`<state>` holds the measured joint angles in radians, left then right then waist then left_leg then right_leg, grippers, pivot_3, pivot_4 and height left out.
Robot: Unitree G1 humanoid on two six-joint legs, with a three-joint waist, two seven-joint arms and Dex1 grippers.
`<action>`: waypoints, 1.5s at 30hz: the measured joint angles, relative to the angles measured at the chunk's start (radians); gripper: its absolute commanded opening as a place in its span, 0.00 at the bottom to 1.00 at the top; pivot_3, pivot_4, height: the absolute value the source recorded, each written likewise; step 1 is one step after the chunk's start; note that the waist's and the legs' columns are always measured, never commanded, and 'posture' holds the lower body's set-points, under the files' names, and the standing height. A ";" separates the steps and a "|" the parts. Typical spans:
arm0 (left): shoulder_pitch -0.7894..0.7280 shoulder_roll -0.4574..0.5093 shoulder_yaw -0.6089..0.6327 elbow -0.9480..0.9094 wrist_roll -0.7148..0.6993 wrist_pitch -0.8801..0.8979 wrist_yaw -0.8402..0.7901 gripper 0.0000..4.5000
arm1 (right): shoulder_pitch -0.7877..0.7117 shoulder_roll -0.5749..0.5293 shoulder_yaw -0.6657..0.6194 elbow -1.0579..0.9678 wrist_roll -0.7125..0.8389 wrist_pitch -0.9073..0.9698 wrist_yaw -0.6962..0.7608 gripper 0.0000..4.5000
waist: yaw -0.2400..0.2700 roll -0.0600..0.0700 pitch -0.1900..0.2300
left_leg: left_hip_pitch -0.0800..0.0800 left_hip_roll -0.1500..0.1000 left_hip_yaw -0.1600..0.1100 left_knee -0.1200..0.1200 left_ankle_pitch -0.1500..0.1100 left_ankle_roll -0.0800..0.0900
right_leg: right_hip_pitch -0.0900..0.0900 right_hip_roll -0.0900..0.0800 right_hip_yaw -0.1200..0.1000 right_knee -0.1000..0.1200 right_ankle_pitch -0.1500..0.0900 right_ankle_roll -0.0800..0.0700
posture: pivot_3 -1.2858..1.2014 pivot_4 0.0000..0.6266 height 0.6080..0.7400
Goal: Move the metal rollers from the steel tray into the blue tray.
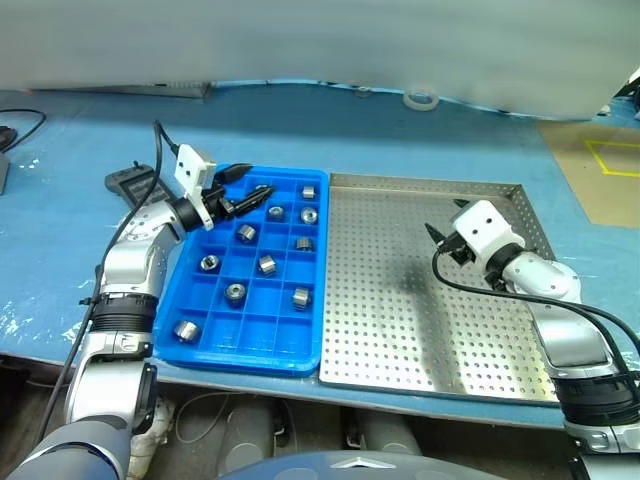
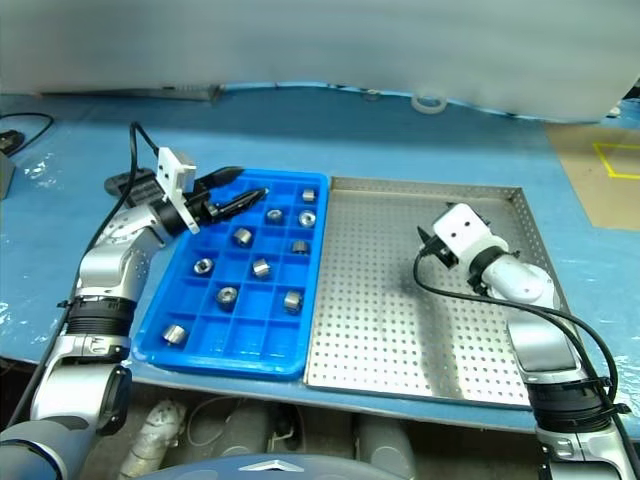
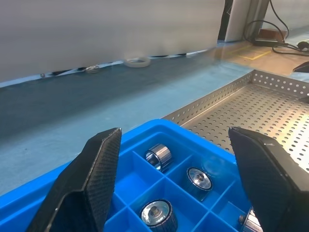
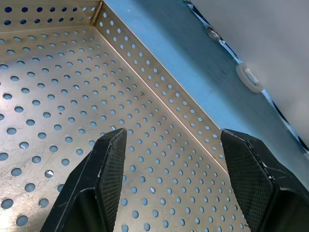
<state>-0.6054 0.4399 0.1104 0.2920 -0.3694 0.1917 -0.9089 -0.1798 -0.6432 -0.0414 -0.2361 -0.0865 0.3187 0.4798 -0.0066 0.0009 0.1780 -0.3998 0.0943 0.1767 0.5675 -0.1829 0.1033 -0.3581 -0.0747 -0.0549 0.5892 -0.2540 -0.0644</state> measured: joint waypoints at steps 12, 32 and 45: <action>0.109 0.018 0.019 -0.108 -0.013 0.027 0.049 0.83 | -0.065 -0.003 0.053 0.066 -0.016 -0.006 0.029 0.73 | 0.017 0.000 0.000 | 0.000 0.000 0.000 0.000 0.000 -0.001 | 0.000 0.000 0.000 0.000 0.000 0.000 | 0.50 0.24 1.00; 0.155 0.025 0.013 -0.180 -0.034 0.069 0.064 0.83 | -0.077 0.017 0.081 0.065 -0.015 -0.005 0.052 0.73 | 0.043 0.000 0.000 | 0.000 0.000 0.000 -0.001 0.000 -0.001 | 0.000 0.000 -0.001 0.000 0.000 0.000 | 0.50 0.24 1.00; 0.131 -0.003 0.000 -0.161 -0.034 0.066 0.066 0.83 | -0.069 0.014 0.080 0.058 -0.022 0.010 0.054 0.73 | 0.045 0.000 0.000 | 0.000 0.000 0.000 -0.001 0.000 -0.001 | 0.000 0.000 -0.001 0.000 0.000 0.000 | 0.49 0.24 1.00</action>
<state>-0.4743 0.4367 0.1104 0.1308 -0.4034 0.2578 -0.8425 -0.2484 -0.6294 0.0387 -0.1780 -0.1081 0.3282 0.5337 0.0384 0.0010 0.1780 -0.3994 0.0944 0.1765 0.5662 -0.1826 0.1020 -0.3584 -0.0747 -0.0555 0.5893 -0.2540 -0.0643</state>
